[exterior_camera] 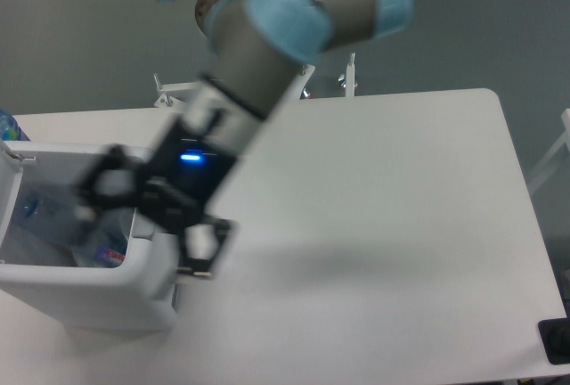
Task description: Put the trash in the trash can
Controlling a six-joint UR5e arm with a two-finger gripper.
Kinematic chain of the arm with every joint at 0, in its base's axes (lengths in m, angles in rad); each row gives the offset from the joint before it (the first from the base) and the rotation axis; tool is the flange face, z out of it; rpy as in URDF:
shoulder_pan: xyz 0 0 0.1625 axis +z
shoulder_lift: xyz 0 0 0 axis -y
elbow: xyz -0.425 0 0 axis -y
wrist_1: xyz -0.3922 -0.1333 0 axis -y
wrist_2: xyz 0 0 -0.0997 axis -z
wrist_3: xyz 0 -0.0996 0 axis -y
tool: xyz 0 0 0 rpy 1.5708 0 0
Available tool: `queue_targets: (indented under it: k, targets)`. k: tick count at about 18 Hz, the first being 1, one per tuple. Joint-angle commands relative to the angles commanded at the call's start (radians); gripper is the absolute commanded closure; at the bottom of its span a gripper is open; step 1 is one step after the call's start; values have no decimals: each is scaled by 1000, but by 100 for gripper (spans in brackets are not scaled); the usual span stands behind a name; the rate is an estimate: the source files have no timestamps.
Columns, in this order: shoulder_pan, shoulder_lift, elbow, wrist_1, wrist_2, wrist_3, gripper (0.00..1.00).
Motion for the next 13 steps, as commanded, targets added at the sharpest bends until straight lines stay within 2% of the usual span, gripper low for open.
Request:
queue_targets:
  k: [2,6,8,11,13]
  targets:
    - [63,-28,8,0,56,63,0]
    - [137,-68,-2,-6,340,226,0]
    - [167,-77,-8,-11,437,275,0]
    - [192,-86,-8,-29,492,295,0]
    - [198,-80,-8,-84,531,414,0]
